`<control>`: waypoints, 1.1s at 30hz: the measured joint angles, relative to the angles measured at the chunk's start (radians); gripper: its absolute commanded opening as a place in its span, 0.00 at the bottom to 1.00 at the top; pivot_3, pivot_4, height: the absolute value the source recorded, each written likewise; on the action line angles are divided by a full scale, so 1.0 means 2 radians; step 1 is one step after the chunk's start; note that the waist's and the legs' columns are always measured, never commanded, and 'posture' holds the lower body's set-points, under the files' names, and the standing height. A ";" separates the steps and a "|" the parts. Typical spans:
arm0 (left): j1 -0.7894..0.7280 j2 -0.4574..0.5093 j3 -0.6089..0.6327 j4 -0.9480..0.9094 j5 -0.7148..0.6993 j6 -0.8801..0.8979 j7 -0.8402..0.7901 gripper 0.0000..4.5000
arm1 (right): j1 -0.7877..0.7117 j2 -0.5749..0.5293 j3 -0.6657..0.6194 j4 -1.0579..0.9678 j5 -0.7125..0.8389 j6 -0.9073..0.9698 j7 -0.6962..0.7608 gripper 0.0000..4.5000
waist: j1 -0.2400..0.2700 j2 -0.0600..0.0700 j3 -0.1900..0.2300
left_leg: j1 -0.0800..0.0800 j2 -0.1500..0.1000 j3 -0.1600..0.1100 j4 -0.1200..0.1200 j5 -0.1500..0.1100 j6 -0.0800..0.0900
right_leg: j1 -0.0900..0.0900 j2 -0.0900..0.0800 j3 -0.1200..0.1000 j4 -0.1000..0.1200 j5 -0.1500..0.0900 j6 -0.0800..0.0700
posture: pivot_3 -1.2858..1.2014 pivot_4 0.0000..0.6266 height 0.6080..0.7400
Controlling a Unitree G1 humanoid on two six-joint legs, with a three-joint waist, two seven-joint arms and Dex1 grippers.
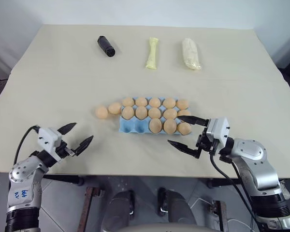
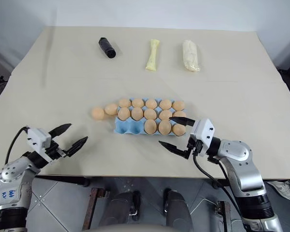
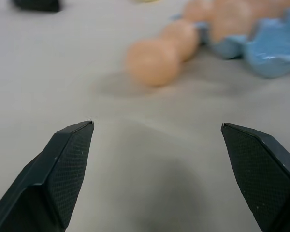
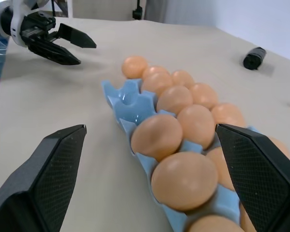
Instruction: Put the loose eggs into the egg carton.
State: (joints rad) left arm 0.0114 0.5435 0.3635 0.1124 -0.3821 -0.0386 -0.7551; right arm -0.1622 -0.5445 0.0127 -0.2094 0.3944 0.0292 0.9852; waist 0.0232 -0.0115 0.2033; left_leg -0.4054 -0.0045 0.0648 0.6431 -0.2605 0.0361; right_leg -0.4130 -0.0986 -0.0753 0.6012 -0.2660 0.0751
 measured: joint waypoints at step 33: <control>-0.216 -0.007 -0.095 0.185 0.049 -0.018 -0.043 0.52 | -0.008 0.000 0.007 -0.010 -0.001 0.009 -0.016 1.00 | -0.008 0.000 0.000 | 0.000 0.001 0.002 0.002 -0.003 0.000 | -0.001 -0.001 -0.002 0.003 0.001 0.001 | 0.52 0.24 1.00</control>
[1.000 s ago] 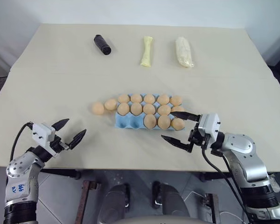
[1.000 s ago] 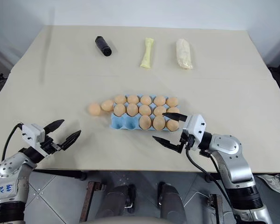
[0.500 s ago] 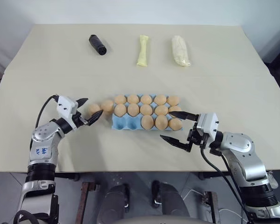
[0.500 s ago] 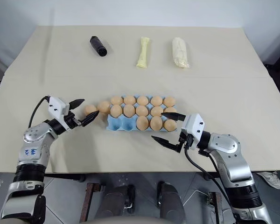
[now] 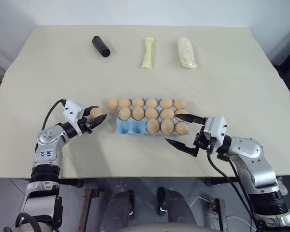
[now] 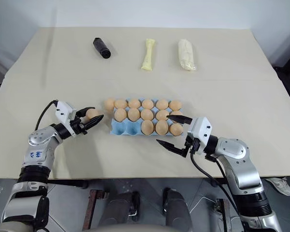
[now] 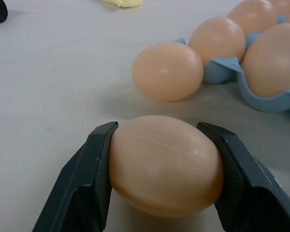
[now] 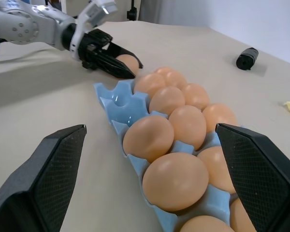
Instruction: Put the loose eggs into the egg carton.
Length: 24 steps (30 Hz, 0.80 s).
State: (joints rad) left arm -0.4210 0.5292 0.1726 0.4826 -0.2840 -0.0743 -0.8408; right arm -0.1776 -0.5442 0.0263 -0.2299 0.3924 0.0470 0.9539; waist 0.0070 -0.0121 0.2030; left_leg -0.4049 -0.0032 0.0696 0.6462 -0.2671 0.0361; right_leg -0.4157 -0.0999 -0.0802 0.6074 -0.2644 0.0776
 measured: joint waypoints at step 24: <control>-0.010 -0.058 -0.127 -0.134 0.005 0.019 -0.080 0.72 | 0.042 -0.022 -0.034 -0.030 0.002 0.021 -0.020 1.00 | -0.001 0.000 0.000 | 0.000 0.000 0.000 0.002 0.000 0.001 | 0.001 0.000 0.000 0.000 0.000 0.000 | 0.52 0.24 1.00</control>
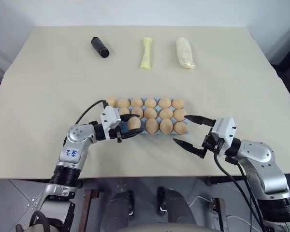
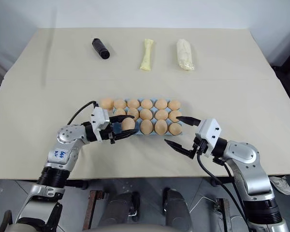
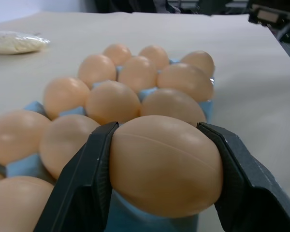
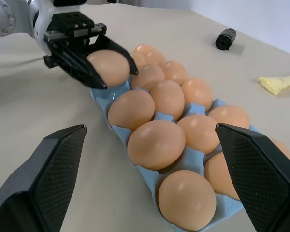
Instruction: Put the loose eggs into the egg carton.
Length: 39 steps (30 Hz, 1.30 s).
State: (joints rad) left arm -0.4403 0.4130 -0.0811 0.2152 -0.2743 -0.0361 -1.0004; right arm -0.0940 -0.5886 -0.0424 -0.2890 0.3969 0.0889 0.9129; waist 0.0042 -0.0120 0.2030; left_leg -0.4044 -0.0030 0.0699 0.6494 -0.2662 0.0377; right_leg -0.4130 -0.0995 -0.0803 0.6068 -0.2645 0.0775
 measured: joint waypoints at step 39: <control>-0.025 0.067 0.122 0.176 0.017 -0.032 0.080 0.99 | -0.017 0.013 0.019 0.027 0.002 -0.025 0.032 1.00 | 0.007 0.000 0.000 | 0.000 0.000 0.001 -0.001 -0.001 0.000 | 0.000 -0.001 -0.002 -0.002 0.000 0.000 | 0.52 0.24 1.00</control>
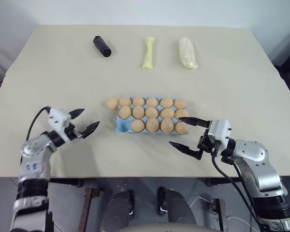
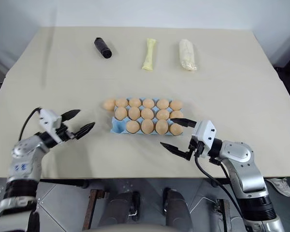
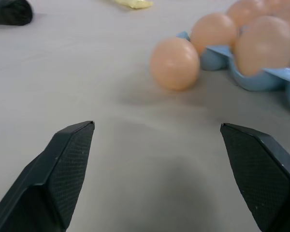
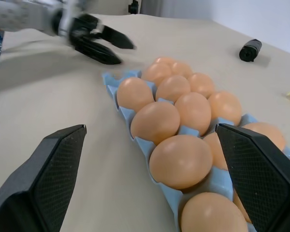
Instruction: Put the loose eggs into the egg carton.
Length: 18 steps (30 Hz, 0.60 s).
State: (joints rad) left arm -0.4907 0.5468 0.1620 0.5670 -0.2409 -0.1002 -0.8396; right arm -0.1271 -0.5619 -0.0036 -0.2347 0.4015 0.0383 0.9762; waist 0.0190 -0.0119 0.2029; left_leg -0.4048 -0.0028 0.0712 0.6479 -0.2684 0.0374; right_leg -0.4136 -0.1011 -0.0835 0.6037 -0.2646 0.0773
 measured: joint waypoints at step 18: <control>-0.158 -0.058 -0.048 0.224 0.066 -0.094 0.021 0.99 | -0.022 0.008 0.002 -0.001 -0.003 0.004 -0.016 1.00 | 0.003 0.000 0.000 | 0.000 0.000 0.009 0.002 -0.002 0.004 | -0.002 -0.008 -0.011 0.003 0.001 0.001 | 0.52 0.24 1.00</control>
State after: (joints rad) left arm -0.8064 0.4315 0.0658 1.0156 -0.1092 -0.2882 -0.7982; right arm -0.1705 -0.5460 0.0014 -0.2361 0.3962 0.0470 0.9445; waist 0.0245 -0.0129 0.2027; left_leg -0.4040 -0.0030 0.0891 0.6525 -0.2723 0.0454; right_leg -0.4177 -0.1162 -0.1063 0.6103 -0.2618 0.0803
